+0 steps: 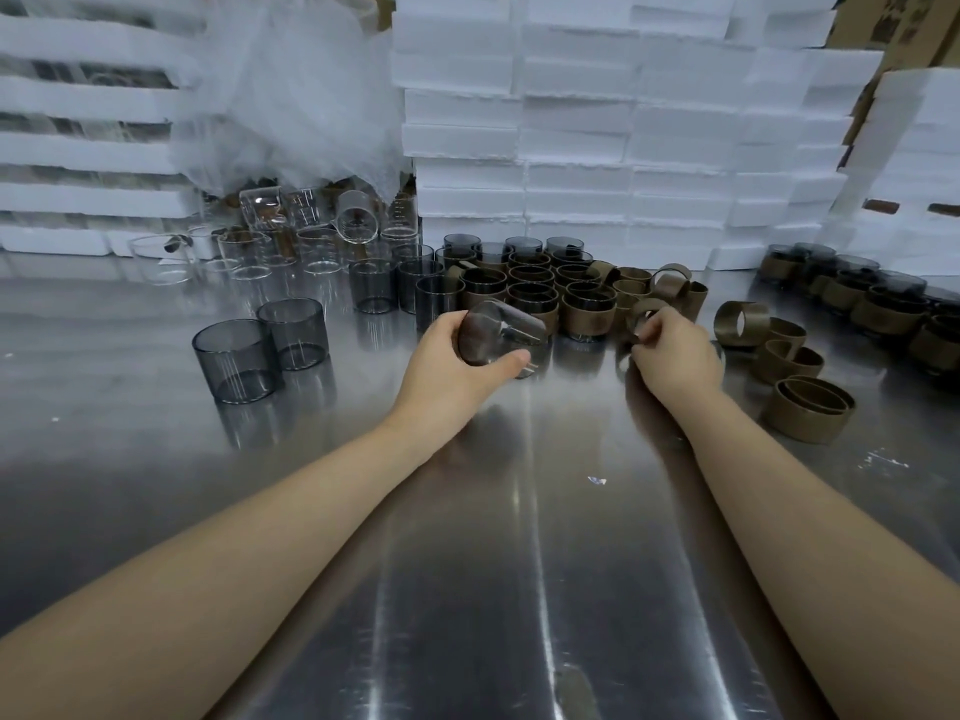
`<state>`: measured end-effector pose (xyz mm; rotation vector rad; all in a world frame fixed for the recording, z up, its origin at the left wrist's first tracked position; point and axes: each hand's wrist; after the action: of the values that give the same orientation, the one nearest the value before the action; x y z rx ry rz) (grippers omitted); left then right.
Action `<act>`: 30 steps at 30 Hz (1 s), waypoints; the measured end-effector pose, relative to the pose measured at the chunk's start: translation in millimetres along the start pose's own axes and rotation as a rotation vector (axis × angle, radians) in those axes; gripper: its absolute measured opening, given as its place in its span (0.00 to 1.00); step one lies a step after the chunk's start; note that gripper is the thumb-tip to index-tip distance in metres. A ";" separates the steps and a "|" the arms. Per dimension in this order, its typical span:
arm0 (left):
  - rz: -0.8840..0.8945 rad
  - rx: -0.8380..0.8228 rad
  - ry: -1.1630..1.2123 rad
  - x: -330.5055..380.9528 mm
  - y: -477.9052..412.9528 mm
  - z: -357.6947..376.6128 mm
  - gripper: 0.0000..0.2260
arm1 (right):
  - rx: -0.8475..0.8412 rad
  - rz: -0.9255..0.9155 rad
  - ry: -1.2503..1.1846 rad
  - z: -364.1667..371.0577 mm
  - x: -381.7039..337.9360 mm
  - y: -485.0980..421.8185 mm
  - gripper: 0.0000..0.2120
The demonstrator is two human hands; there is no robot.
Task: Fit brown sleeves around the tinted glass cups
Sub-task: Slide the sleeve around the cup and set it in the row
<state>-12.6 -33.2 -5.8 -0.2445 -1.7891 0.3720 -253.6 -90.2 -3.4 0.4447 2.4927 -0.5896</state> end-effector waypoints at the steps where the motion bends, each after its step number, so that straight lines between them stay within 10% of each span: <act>1: 0.026 -0.014 -0.021 0.5 0.4 -0.2 0.20 | 0.012 0.017 -0.014 -0.4 -0.7 0.5 0.05; 6: 0.112 -0.055 -0.126 0.7 4.1 -0.8 0.27 | 0.305 0.009 -0.158 -7.3 -1.8 1.9 0.08; 12: 0.153 -0.133 -0.119 -1.7 4.1 -1.6 0.29 | -0.027 -0.067 -0.038 -1.8 -0.8 -1.4 0.33; 19: 0.245 -0.181 -0.162 -3.4 3.5 -2.4 0.31 | 0.166 -0.098 -0.323 -1.5 -0.4 1.0 0.15; 23: 0.256 -0.194 -0.170 -4.2 2.2 -3.3 0.32 | 0.262 -0.444 -0.451 -10.0 -22.1 17.0 0.14; 30: 0.249 -0.200 -0.143 -1.6 -0.9 -2.5 0.33 | -0.115 -0.798 -0.418 -19.7 -63.2 55.0 0.03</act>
<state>-9.7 -34.3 -6.4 -0.5982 -1.9436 0.3947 -188.0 -45.5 30.0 -0.6906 2.2042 -0.7282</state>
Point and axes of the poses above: each hand's wrist, its own y-axis away from the middle knuckle, its own z-axis out of the palm, x = y × z, and after that the axes turned 4 degrees about z, right-handed
